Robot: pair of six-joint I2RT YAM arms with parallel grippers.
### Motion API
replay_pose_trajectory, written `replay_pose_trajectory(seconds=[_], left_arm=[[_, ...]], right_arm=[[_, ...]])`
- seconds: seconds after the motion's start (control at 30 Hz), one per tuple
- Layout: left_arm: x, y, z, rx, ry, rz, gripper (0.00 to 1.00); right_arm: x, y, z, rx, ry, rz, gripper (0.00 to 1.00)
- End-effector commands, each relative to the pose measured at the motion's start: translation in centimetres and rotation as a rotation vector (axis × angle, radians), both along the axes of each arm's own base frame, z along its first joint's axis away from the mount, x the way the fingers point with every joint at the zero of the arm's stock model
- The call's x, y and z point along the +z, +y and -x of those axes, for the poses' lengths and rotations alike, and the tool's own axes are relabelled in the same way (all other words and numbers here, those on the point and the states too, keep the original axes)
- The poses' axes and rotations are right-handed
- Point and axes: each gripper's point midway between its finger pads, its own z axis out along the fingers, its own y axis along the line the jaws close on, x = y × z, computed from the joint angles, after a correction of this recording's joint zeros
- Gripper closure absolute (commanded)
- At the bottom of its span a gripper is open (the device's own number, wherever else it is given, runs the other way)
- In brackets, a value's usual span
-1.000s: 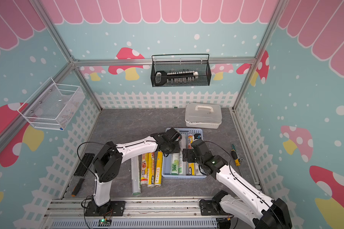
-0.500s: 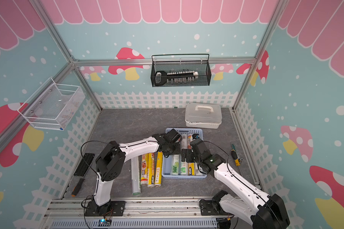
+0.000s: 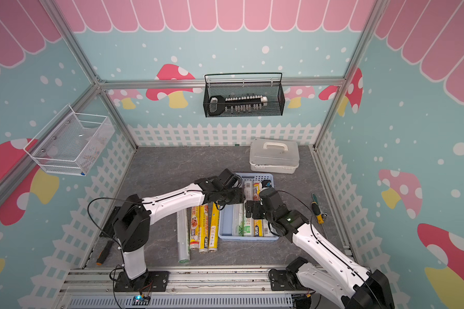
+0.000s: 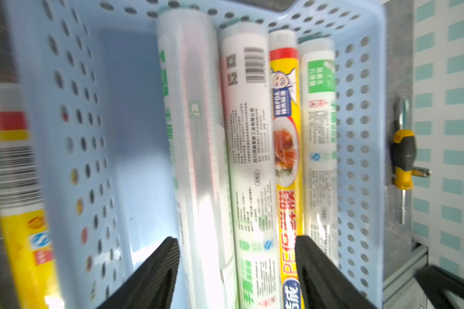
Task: Put the plastic wrap into the basket
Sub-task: Place the plastic wrap in the basket, then pick up the plastic wrap from the center of the board.
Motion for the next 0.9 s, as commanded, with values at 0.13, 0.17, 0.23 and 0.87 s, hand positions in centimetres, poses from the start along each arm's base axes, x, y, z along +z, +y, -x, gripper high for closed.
replay_pose_trajectory(seconds=[0.13,0.17,0.23,0.87], left_arm=[[6.8,7.2,-0.6,0.133,-0.309,-0.018,0.25],[7.3,8.7,-0.6,0.167,-0.339,-0.034,0.23],[7.9,12.0,-0.4,0.25,-0.398,-0.071,0.14],[0.0,27.5,6.0,0.494,-0.277,-0.006,0.01]], right_arm=[[4.4,3.9,-0.2,0.179,-0.111,-0.172,0.03],[5.0,4.9,-0.1,0.22,-0.116,-0.205,0.04],[5.5,6.7,0.0,0.291,-0.096,-0.256,0.06],[2.9,20.4,0.9,0.599,-0.015,-0.076,0.08]])
